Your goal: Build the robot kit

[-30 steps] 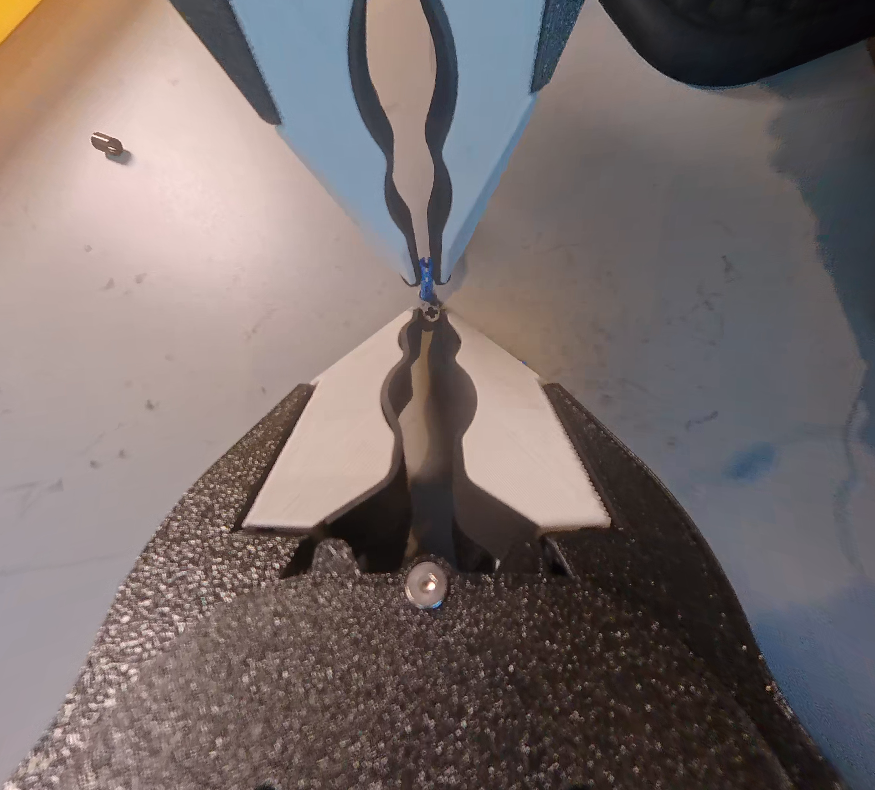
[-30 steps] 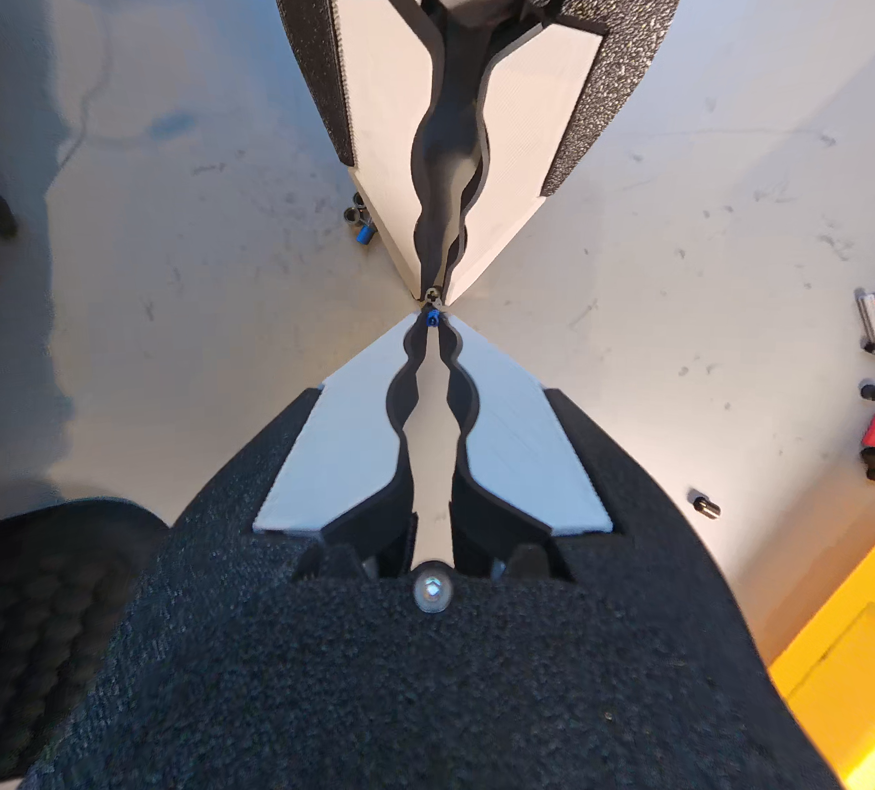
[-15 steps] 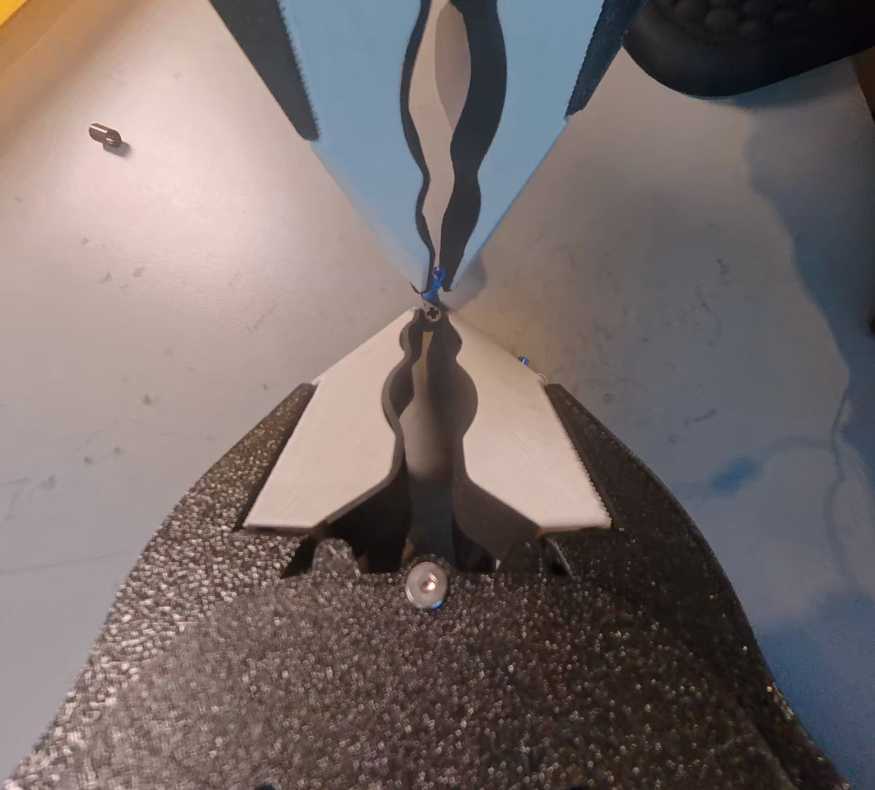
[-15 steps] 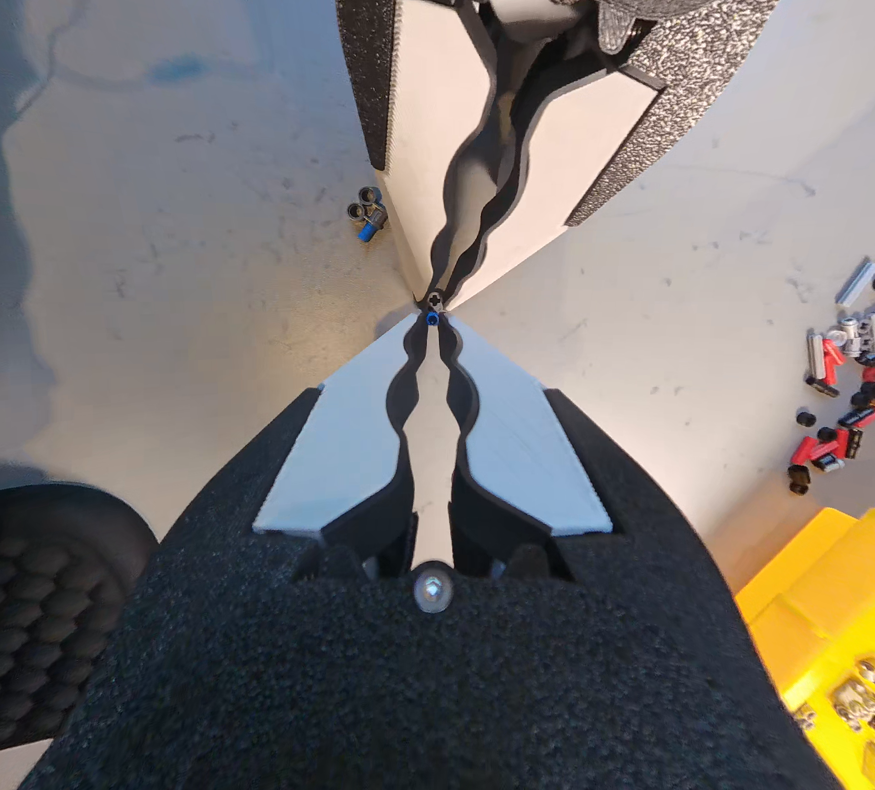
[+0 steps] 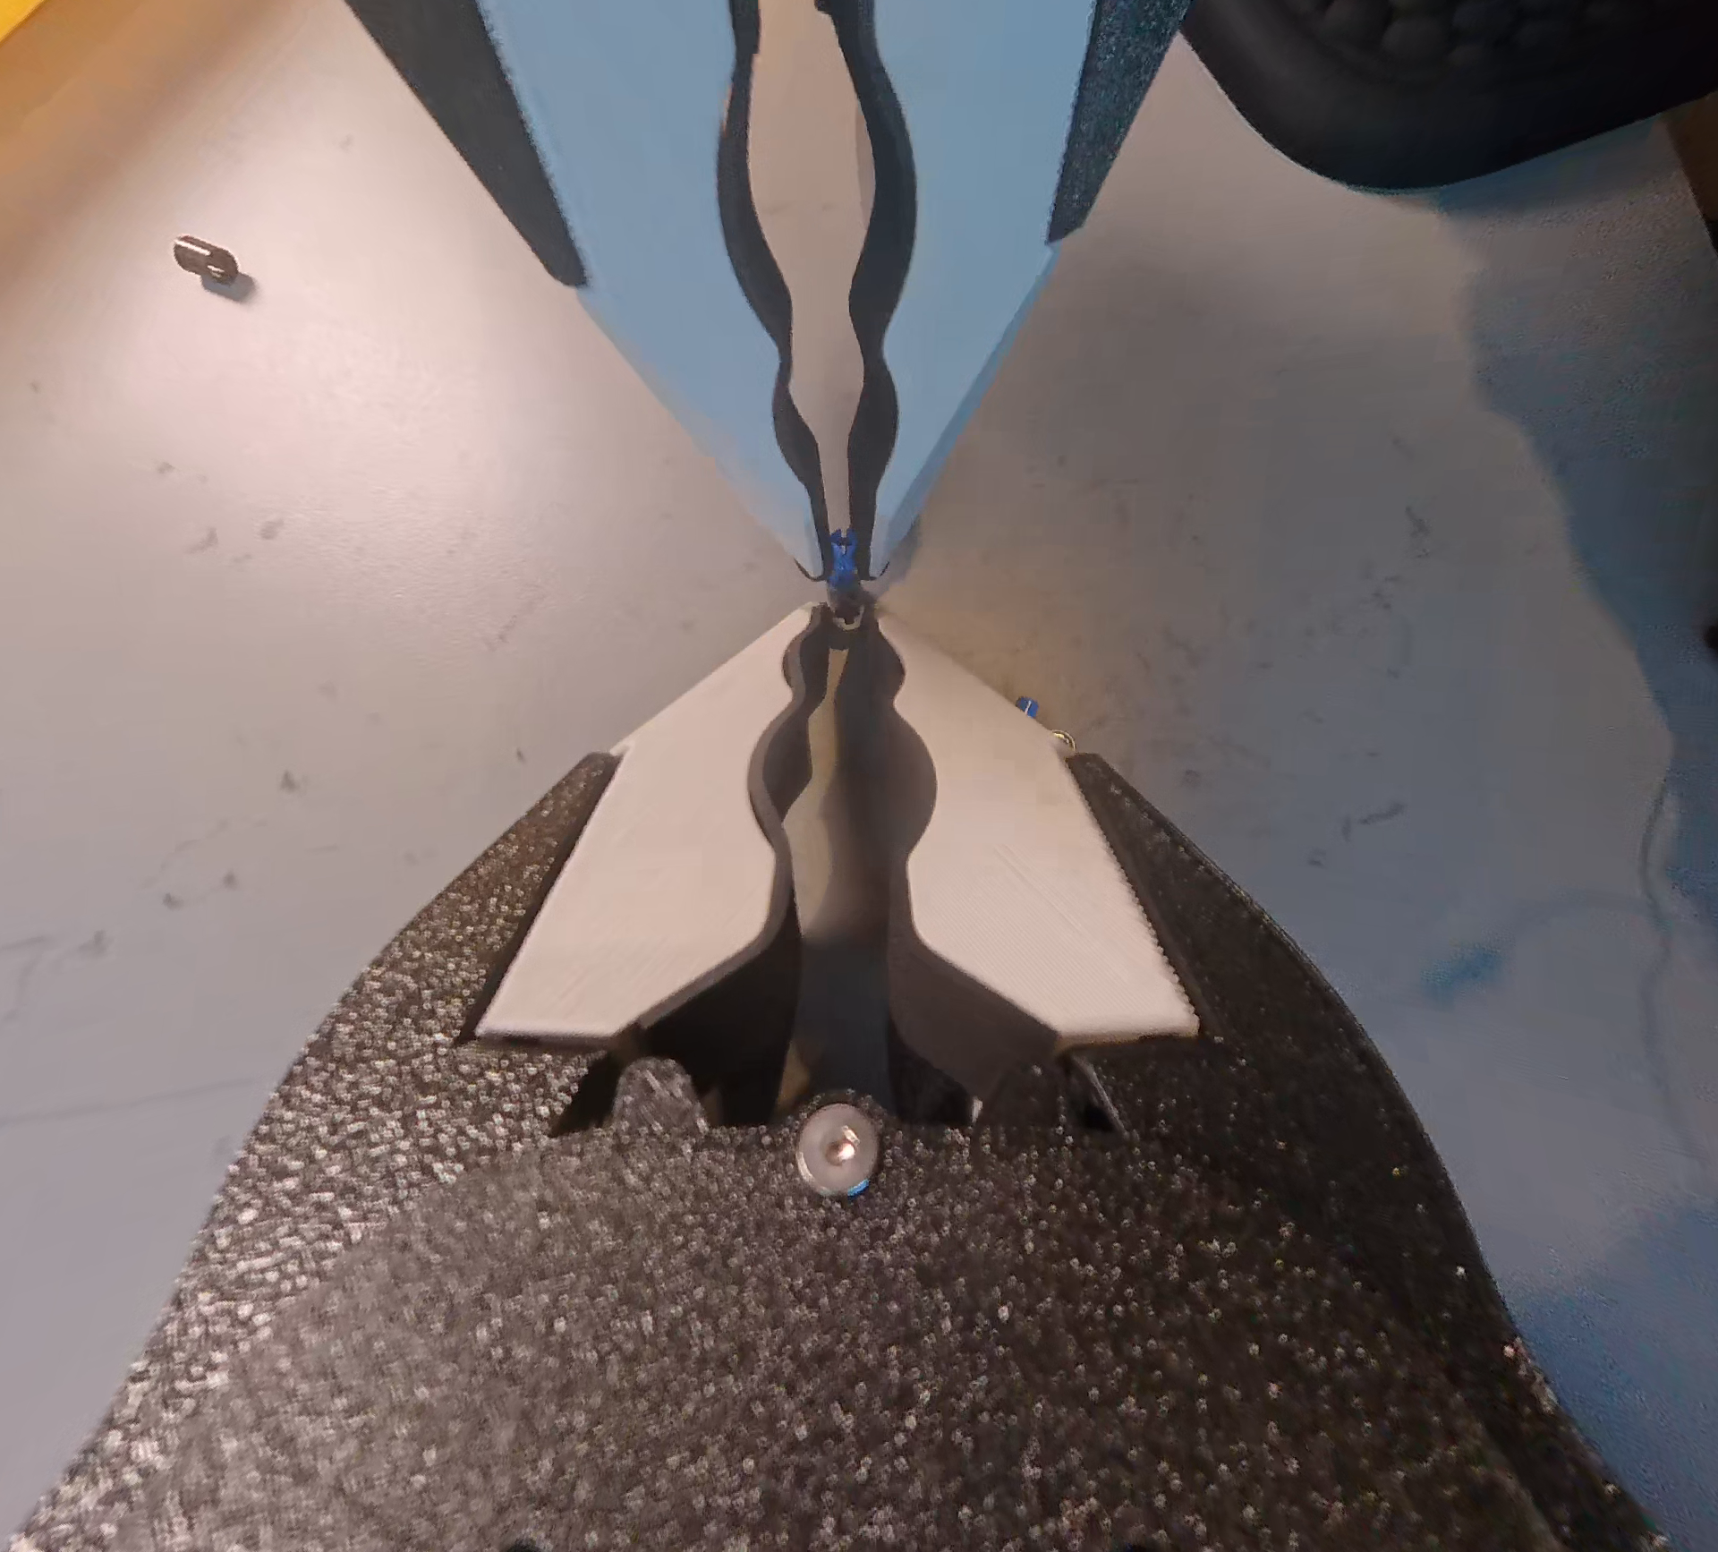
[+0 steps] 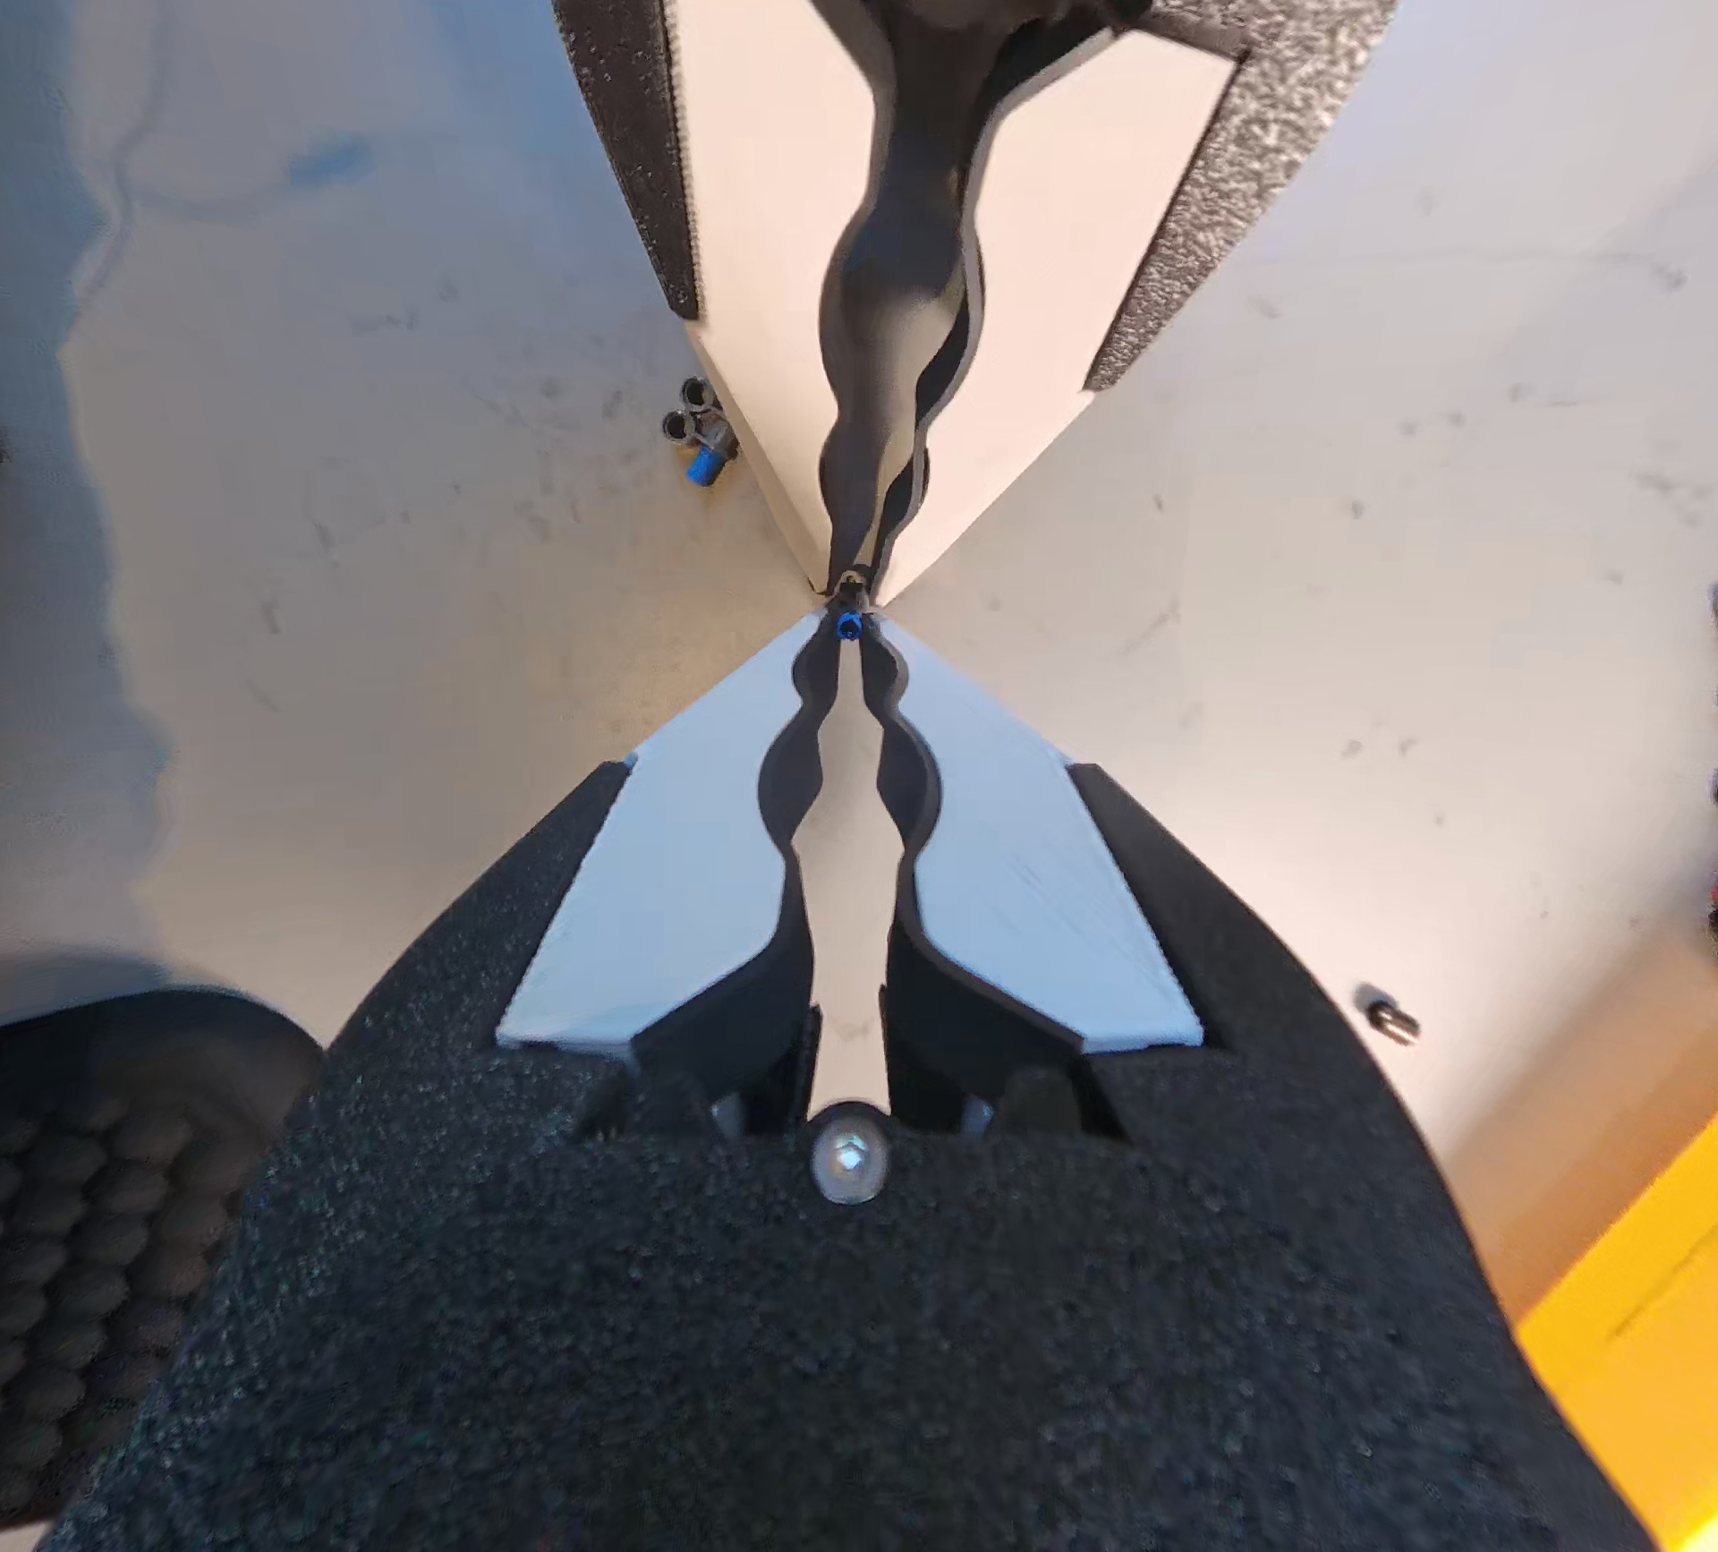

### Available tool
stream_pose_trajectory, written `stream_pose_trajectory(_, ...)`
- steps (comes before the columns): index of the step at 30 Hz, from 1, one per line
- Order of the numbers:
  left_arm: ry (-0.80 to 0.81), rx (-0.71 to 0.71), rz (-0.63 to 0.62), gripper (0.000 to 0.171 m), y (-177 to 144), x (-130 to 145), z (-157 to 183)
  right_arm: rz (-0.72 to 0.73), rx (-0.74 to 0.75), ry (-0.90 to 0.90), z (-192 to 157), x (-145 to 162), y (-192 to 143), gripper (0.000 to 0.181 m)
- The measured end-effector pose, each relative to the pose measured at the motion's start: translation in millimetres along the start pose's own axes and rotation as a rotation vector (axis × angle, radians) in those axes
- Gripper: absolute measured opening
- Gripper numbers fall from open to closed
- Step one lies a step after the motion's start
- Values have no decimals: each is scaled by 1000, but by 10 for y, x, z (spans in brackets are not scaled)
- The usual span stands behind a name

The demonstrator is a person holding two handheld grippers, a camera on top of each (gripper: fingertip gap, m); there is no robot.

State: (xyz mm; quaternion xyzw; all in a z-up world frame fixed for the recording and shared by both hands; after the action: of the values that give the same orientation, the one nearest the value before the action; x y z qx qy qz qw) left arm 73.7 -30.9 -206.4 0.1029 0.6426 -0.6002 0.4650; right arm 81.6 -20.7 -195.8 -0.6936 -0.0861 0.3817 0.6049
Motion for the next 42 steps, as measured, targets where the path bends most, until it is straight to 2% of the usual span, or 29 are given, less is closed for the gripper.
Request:
stream_pose_trajectory(8,-12,7,0,6,2,-1,0,38,7,65,-9,4,20,4)
stream_pose_trajectory(12,6,-14,3,6,1,0,0,71,58,88,-2,-2,1,5)
stream_pose_trajectory(14,14,-23,4,6,-4,7,-2,112,64,95,-35,-42,-44,15)
stream_pose_trajectory(16,18,-30,6,6,-11,10,-13,149,112,100,-3,-88,-126,14)
stream_pose_trajectory(22,40,-41,20,6,-50,-18,-14,117,168,91,20,-50,-73,5)
stream_pose_trajectory(36,85,-68,-1,5,-21,20,28,57,62,126,-34,-56,-11,4)
stream_pose_trajectory(42,88,-87,14,5,-23,20,32,81,103,141,-41,-59,-9,3)
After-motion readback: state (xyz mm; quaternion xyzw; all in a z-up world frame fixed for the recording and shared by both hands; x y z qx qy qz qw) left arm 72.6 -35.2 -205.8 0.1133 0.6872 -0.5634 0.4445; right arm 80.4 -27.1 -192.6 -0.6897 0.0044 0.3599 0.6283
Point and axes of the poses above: each gripper's, where its closed fingertips meet, y out along the fingers, x out of its underside, z = x × y across the jaws, the point moved 1 cm from there along -y, back along the fingers, and after that the axes turned 7 degrees about -y, right-handed, at the moved point
